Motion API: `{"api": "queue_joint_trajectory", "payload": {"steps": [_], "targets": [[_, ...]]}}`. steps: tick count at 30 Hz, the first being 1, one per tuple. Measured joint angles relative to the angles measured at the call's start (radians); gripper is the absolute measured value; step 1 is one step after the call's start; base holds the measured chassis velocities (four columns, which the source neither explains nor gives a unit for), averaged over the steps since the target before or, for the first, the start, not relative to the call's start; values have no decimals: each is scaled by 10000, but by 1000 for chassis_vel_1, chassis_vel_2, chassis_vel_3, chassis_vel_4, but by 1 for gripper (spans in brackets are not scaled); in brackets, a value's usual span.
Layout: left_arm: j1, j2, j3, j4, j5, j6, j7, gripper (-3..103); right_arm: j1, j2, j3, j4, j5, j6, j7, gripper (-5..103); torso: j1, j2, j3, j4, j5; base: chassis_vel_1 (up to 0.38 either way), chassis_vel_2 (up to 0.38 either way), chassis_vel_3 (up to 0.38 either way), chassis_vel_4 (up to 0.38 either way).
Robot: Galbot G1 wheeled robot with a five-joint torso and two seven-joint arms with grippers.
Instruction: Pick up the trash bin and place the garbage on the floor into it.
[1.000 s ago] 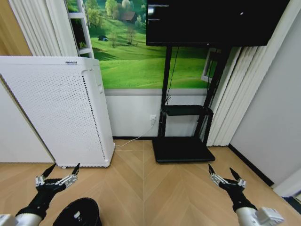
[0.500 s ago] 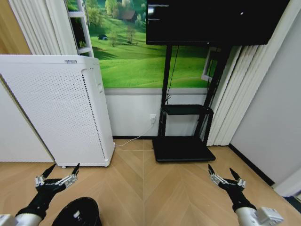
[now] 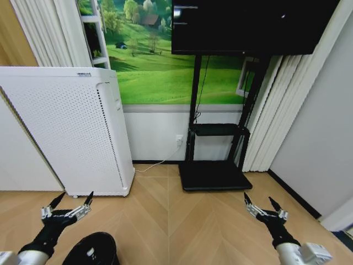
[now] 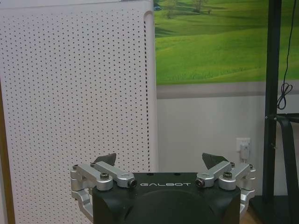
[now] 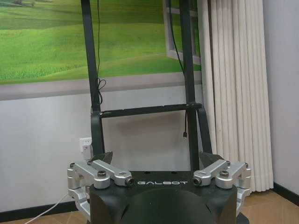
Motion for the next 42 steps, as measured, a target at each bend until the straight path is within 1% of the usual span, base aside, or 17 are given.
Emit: {"api": "queue_joint_trajectory", "payload": {"steps": [1,3,4,8,10,14,20,23,29,32,33,42], "targets": [[0,0,0,0,0,0,0,100,0,0,0,0,0,0,0,100,0,0,0,0,0,0,0,0,0],[0,0,0,0,0,-1,2,100,0,0,0,0,0,0,0,100,32,137,109,0,0,0,0,0,0],[0,0,0,0,0,-1,2,100,0,0,0,0,0,0,0,100,32,137,109,0,0,0,0,0,0],[0,0,-1,1,0,-4,6,100,1,-1,-1,-1,0,0,0,100,86,355,276,0,0,0,0,0,0],[0,0,-1,1,0,-4,6,100,1,0,0,-1,0,0,0,100,93,385,299,0,0,0,0,0,0],[0,0,-1,2,0,-6,6,100,1,-1,-1,-1,1,0,0,100,164,650,494,0,0,0,0,0,0],[0,0,-1,2,0,-7,7,100,1,-1,0,-2,0,1,0,100,235,838,611,0,0,0,0,0,0],[0,0,-1,2,0,-7,7,100,1,-1,0,-2,0,2,0,100,288,1034,755,0,0,0,0,0,0],[0,0,-1,2,-1,-7,7,100,1,-1,0,-2,1,2,0,100,338,1219,893,0,0,0,0,0,0],[0,0,-1,2,-1,-7,7,100,1,-1,0,-2,0,3,0,100,396,1402,1017,0,0,0,0,0,0],[0,0,-1,2,-1,-7,7,100,1,-1,0,-2,0,3,0,100,396,1402,1017,0,0,0,0,0,0],[0,-1,-2,3,-1,-8,7,100,1,-1,-1,-2,1,3,-1,100,509,1781,1283,0,0,0,0,0,0]]}}
